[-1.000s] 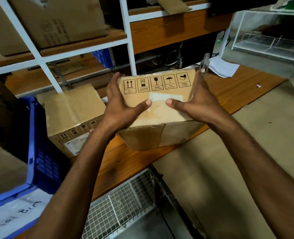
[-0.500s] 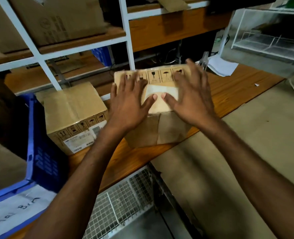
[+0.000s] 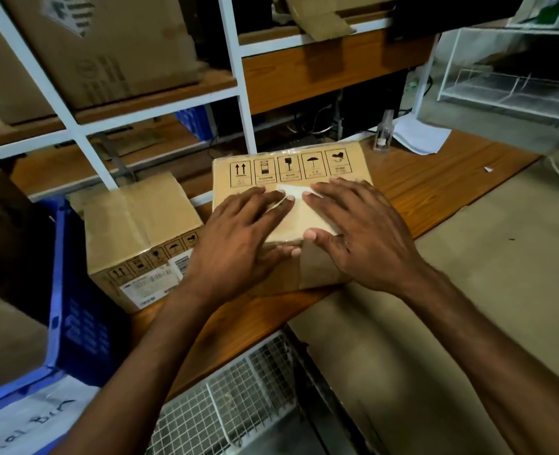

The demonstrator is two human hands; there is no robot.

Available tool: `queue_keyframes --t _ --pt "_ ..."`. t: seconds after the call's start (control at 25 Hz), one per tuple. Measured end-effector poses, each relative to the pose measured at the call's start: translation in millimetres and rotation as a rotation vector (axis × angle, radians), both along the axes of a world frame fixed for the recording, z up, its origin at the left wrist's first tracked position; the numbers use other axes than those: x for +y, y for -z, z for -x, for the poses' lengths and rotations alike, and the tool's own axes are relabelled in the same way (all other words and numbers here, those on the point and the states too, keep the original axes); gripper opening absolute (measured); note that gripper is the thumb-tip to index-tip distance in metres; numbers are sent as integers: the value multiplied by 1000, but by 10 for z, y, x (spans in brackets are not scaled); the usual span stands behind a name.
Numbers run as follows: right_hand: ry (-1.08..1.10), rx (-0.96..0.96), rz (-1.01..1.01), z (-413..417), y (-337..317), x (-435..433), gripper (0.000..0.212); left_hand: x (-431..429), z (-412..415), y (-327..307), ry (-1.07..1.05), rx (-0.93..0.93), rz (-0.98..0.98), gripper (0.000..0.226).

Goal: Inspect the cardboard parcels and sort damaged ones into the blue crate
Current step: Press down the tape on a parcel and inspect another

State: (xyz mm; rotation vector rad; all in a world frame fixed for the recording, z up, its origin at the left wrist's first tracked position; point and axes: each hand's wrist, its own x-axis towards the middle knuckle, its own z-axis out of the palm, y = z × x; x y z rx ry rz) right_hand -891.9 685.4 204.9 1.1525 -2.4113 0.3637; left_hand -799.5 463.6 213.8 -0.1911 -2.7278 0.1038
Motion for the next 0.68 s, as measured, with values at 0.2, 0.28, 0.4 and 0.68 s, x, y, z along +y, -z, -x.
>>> queue_keyframes --t 0.2,0.28,0.4,0.68 --pt "-2 94 82 34 21 -120 56 95 60 40 -38 124 -36 63" --pt "-32 118 156 40 98 -176 48 131 57 108 -69 169 -53 58" --pt "8 114 246 12 164 -218 40 170 46 98 -122 178 -87 53" --pt "144 154 291 -140 273 -26 40 -19 -219 142 -149 236 -213 48"
